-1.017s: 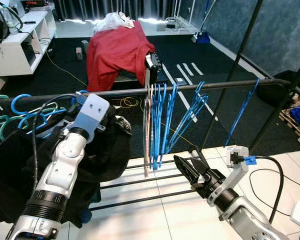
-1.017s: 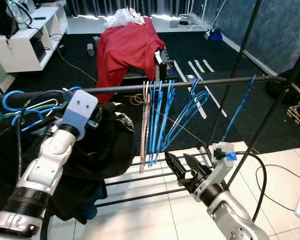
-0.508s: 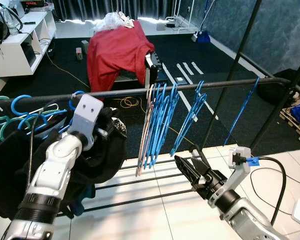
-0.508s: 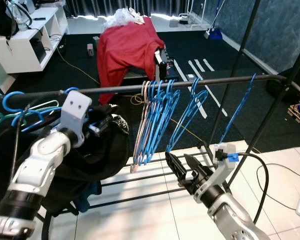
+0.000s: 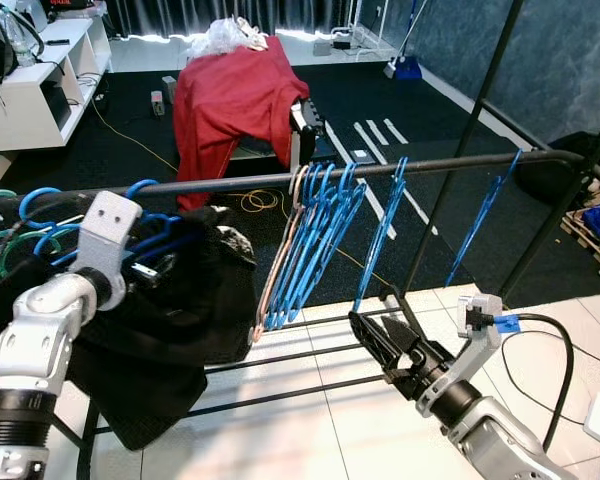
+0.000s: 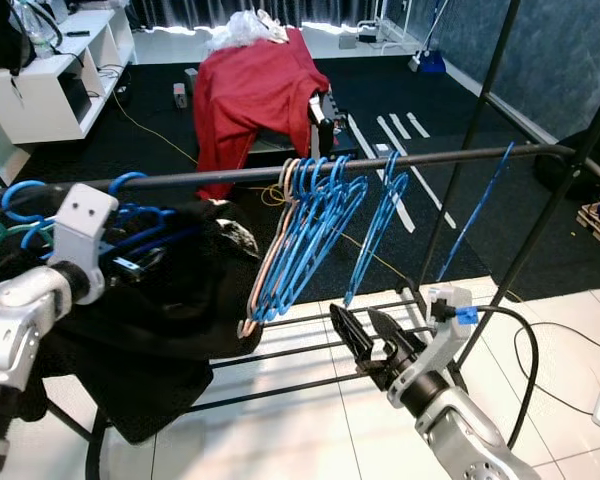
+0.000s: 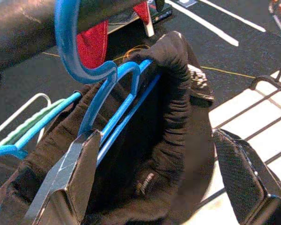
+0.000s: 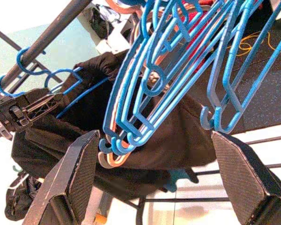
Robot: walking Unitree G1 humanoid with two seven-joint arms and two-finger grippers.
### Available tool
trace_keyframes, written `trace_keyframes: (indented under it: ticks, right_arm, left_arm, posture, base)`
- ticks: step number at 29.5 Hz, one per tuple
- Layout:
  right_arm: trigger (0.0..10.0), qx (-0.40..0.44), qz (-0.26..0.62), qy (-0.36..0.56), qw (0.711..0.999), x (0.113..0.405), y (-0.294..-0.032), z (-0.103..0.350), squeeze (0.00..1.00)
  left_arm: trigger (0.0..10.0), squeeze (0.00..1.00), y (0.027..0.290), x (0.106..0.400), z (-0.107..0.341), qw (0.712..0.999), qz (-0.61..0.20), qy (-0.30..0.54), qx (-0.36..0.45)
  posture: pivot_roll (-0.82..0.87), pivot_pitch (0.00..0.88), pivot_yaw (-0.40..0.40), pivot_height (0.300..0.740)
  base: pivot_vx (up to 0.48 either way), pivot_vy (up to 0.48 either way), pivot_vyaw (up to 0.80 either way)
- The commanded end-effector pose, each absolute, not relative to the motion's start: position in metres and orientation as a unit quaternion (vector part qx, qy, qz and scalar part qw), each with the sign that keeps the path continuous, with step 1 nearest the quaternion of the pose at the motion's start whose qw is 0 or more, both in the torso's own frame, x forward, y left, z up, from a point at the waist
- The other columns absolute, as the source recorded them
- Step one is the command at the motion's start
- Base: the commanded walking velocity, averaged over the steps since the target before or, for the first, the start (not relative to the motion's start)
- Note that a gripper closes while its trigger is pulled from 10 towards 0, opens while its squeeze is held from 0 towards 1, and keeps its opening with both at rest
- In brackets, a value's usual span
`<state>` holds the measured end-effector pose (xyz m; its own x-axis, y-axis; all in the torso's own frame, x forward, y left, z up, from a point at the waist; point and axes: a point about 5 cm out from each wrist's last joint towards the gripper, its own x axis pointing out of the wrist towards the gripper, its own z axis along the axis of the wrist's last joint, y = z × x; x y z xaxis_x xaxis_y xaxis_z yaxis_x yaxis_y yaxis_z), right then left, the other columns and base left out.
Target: Hang hanger
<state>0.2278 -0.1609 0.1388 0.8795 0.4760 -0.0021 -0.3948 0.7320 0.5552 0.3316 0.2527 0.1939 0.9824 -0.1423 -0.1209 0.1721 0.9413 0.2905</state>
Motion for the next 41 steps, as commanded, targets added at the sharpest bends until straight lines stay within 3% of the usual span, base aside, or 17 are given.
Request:
trace_keyframes:
  ticks: [1, 9, 11, 14, 22, 31, 33, 35, 36, 39, 41]
  right_arm:
    - [10.0, 0.284, 0.232, 0.073, 0.927, 0.226, -0.161, 0.140, 0.00]
    - [10.0, 0.286, 0.230, 0.073, 0.927, 0.225, -0.161, 0.140, 0.00]
    - [10.0, 0.288, 0.230, 0.073, 0.927, 0.225, -0.160, 0.140, 0.00]
    - [10.0, 0.289, 0.231, 0.073, 0.926, 0.224, -0.160, 0.140, 0.00]
    - [10.0, 0.290, 0.232, 0.074, 0.926, 0.224, -0.160, 0.140, 0.00]
    - [10.0, 0.291, 0.232, 0.075, 0.925, 0.224, -0.159, 0.140, 0.00]
    - [10.0, 0.291, 0.233, 0.076, 0.925, 0.224, -0.159, 0.140, 0.00]
    - [10.0, 0.292, 0.232, 0.075, 0.925, 0.223, -0.159, 0.140, 0.00]
    - [10.0, 0.292, 0.232, 0.075, 0.925, 0.223, -0.159, 0.140, 0.00]
    - [10.0, 0.293, 0.231, 0.075, 0.925, 0.223, -0.159, 0.139, 0.00]
    - [10.0, 0.293, 0.231, 0.075, 0.925, 0.223, -0.159, 0.139, 0.00]
  left_arm:
    - [10.0, 0.00, 0.260, 0.332, 0.202, 0.983, -0.064, 0.044, 0.164]
    - [10.0, 0.00, 0.254, 0.327, 0.212, 0.979, -0.135, 0.037, 0.150]
    - [10.0, 0.00, 0.259, 0.313, 0.217, 0.956, -0.201, 0.068, 0.203]
    - [10.0, 0.00, 0.265, 0.305, 0.222, 0.941, -0.225, 0.091, 0.238]
    - [10.0, 0.00, 0.287, 0.310, 0.242, 0.955, -0.143, 0.077, 0.248]
    - [10.0, 0.00, 0.282, 0.314, 0.229, 0.957, -0.131, 0.102, 0.238]
    - [10.0, 0.00, 0.274, 0.315, 0.221, 0.957, -0.141, 0.113, 0.225]
    - [10.0, 0.00, 0.237, 0.318, 0.195, 0.955, -0.195, 0.136, 0.176]
    - [10.0, 0.00, 0.237, 0.318, 0.195, 0.955, -0.195, 0.136, 0.176]
    - [10.0, 0.00, 0.191, 0.318, 0.177, 0.951, -0.252, 0.143, 0.111]
    - [10.0, 0.00, 0.191, 0.318, 0.177, 0.951, -0.252, 0.143, 0.111]
  posture:
    - [-0.11, 0.107, -0.009, 0.740]
    - [-0.11, 0.109, -0.006, 0.740]
    - [-0.10, 0.113, -0.005, 0.740]
    - [-0.10, 0.116, -0.006, 0.740]
    - [-0.09, 0.114, -0.009, 0.740]
    - [-0.09, 0.111, -0.007, 0.740]
    - [-0.09, 0.111, -0.007, 0.740]
    - [-0.10, 0.106, -0.001, 0.740]
    - [-0.10, 0.106, -0.001, 0.740]
    - [-0.09, 0.103, 0.002, 0.740]
    - [-0.09, 0.103, 0.002, 0.740]
  base:
    - [0.000, 0.000, 0.00]
    - [0.000, 0.000, 0.00]
    - [0.000, 0.000, 0.00]
    - [0.000, 0.000, 0.00]
    - [0.000, 0.000, 0.00]
    - [0.000, 0.000, 0.00]
    - [0.000, 0.000, 0.00]
    - [0.000, 0.000, 0.00]
    - [0.000, 0.000, 0.00]
    - [0.000, 0.000, 0.00]
    - [0.000, 0.000, 0.00]
